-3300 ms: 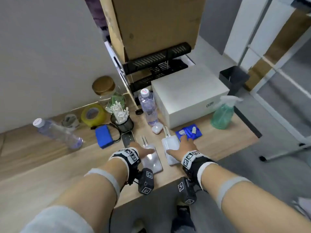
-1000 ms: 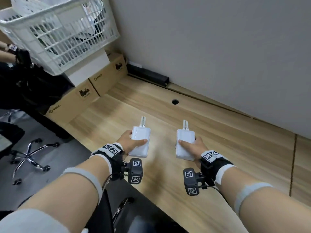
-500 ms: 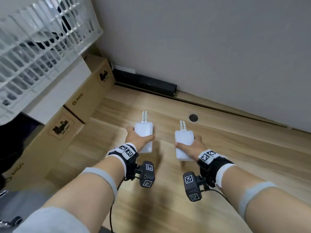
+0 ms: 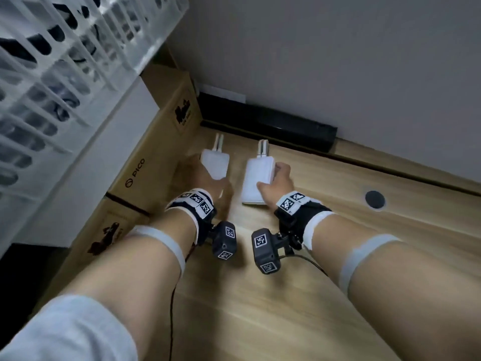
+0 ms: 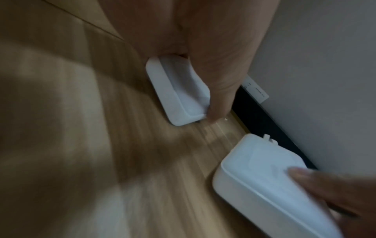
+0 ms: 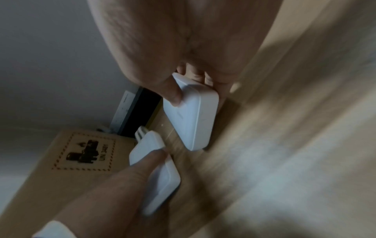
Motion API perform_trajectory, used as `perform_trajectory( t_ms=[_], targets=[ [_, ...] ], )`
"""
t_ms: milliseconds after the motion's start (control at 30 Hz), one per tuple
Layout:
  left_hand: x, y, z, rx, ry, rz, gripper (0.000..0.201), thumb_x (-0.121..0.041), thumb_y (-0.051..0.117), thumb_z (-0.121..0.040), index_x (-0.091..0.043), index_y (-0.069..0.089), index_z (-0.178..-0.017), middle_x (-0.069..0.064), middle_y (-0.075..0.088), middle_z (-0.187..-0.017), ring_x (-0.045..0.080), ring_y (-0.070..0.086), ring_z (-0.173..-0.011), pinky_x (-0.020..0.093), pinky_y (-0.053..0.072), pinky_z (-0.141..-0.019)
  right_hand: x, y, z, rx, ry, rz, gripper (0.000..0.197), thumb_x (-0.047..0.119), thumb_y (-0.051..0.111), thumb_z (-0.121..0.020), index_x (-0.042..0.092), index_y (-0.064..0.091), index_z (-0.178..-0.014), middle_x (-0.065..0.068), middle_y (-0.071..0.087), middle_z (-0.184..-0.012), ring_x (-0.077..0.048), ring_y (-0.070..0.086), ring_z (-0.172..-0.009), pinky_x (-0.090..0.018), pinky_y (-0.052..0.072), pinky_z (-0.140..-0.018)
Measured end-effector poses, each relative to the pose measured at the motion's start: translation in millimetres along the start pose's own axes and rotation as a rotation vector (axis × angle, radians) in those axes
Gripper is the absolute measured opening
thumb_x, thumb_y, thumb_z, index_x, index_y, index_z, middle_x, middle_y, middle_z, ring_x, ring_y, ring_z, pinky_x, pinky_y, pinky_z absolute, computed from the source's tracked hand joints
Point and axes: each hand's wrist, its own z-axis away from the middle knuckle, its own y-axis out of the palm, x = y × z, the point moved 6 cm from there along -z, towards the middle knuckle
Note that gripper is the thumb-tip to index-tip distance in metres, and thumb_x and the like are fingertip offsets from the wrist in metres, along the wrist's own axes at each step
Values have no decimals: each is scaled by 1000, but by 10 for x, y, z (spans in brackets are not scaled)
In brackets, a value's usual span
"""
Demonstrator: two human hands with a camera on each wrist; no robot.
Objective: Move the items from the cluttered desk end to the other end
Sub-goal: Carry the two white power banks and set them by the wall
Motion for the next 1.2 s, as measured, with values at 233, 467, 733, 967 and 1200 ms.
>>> perform_trajectory(
  t_ms=[233, 467, 733, 967, 1200],
  targets=[
    [431, -2, 87, -176, -24, 189, 84, -43, 67, -79, -46, 23, -150, 3, 31, -152, 28, 35, -138, 40, 35, -114, 228, 178, 22, -47, -210, 362, 90, 44, 73, -72, 40, 22, -145, -10, 37, -125, -37, 48, -109, -42, 48, -98],
    [561, 75, 115, -112, -10, 3, 83, -33, 60, -87, -50, 12, -154, 5, 18, -159, 30, 18, -146, 46, 20, -120, 157, 255, -4, 37, -300, 479, 88, 16, 62, -85, 41, 15, -155, -11, 35, -123, -34, 52, -104, -40, 54, -89],
    [576, 32, -36, -140, -62, 84, 75, -34, 56, -88, -47, 21, -153, 7, 22, -156, 30, 32, -139, 43, 34, -114, 190, 371, -27, 73, -321, 489, 89, 24, 65, -87, 35, 11, -157, -14, 36, -128, -36, 55, -104, -41, 53, -92],
    [203, -113, 459, -233, -53, 94, 63, -25, 54, -91, -40, 35, -150, 2, 19, -161, 28, 20, -147, 41, 24, -120, 73, -72, 245, 91, -243, 388, 84, 33, 64, -89, 40, 13, -154, -12, 36, -131, -34, 61, -95, -40, 54, -90],
    [-1087, 128, 1335, -181, 187, 215, 48, -15, 61, -91, -23, 56, -138, 12, 43, -145, 29, 41, -135, 30, 31, -111, -449, -1446, 897, 8, -129, 243, 74, 32, 61, -92, 29, 22, -155, -15, 41, -141, -29, 60, -106, -32, 47, -91]
  ],
)
